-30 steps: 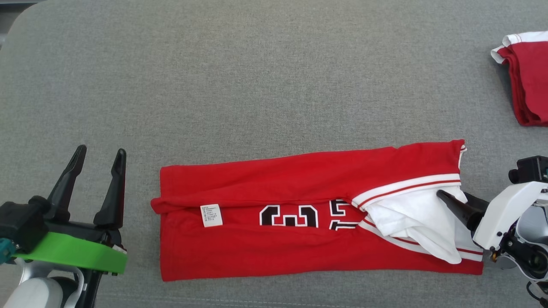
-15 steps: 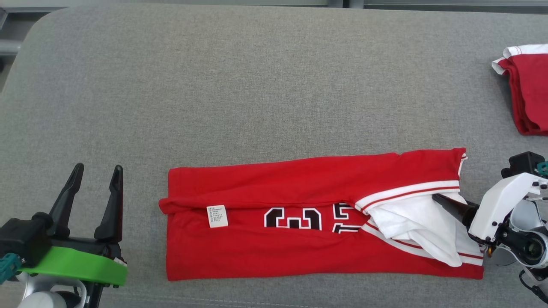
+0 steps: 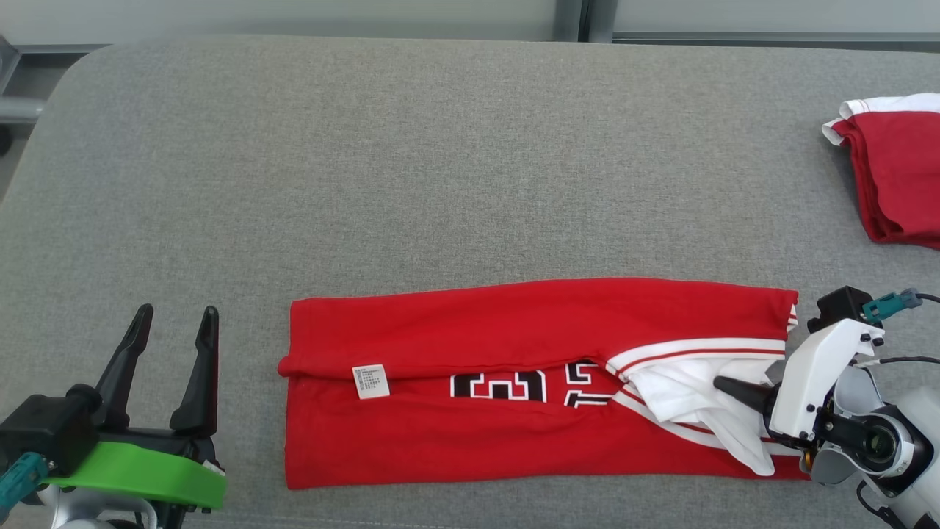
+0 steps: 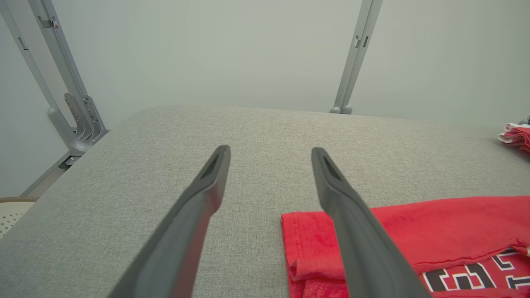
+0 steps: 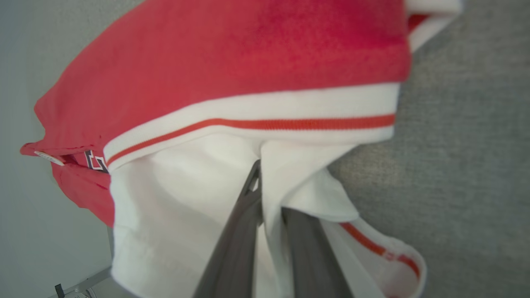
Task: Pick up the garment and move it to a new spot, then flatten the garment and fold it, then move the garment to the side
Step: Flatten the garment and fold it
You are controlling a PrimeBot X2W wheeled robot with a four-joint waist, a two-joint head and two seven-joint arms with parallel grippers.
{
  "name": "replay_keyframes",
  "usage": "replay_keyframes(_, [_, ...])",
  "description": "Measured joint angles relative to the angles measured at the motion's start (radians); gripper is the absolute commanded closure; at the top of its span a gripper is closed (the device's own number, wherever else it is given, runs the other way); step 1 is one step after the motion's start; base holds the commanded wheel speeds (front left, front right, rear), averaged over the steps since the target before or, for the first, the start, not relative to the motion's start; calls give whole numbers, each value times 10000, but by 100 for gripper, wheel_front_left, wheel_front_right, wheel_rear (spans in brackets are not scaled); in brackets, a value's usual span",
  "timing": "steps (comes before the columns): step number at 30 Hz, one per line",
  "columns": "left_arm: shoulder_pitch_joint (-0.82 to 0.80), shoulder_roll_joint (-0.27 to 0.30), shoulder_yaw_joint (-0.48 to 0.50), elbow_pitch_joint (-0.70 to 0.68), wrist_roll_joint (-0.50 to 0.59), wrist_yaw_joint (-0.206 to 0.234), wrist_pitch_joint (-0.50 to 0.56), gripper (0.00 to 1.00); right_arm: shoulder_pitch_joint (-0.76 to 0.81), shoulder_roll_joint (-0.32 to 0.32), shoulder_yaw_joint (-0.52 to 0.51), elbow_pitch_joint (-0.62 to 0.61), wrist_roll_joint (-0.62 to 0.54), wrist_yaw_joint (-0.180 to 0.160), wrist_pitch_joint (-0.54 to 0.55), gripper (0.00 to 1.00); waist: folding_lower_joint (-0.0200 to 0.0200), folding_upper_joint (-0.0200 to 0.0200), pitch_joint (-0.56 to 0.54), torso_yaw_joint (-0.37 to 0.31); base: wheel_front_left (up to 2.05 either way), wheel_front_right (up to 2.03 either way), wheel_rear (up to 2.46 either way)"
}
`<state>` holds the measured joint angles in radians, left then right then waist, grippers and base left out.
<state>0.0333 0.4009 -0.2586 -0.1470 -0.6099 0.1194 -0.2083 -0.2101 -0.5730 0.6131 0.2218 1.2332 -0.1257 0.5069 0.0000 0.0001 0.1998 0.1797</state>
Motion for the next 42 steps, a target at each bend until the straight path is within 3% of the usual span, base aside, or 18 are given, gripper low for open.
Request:
replay_keyframes(8, [220, -40, 196, -130, 0, 0, -40, 0, -21, -19, -476, 79, 44, 17, -61, 100, 1, 0, 41, -184, 0, 0, 0])
replay_keyframes(14, [237, -77, 251, -226, 0, 2, -40, 0, -47, -504, -1055, 320, 197, 17, -132, 100, 0, 0, 96, -338, 0, 0, 0])
replay_keyframes(19, [244, -79, 253, -307, 2, 2, -38, 0, 1, -1225, -1728, 627, 541, 8, -115, 100, 1, 0, 201, -438, 0, 0, 0])
replay_keyframes(25, [248, -77, 297, -472, 58, 2, -36, 0, 208, -2685, -2894, 986, 708, -6, -117, 100, 1, 0, 346, -542, 0, 0, 0])
replay_keyframes(29, [279, -63, 366, -520, 59, 2, -35, 0, -27, -2828, -2777, -594, 702, -59, 79, 100, 0, 0, 415, -685, 0, 0, 0])
replay_keyframes(35, [272, 2, 278, -598, 157, 0, 96, 0, -569, -2650, -1588, -3628, 313, 648, 773, 100, 1, 0, 498, -936, 0, 0, 0])
replay_keyframes(42, [75, 38, 138, -646, 180, -8, 230, 0, -705, -1816, 29, -5741, -512, 813, 1457, 100, 1, 0, 549, -1053, 0, 0, 0])
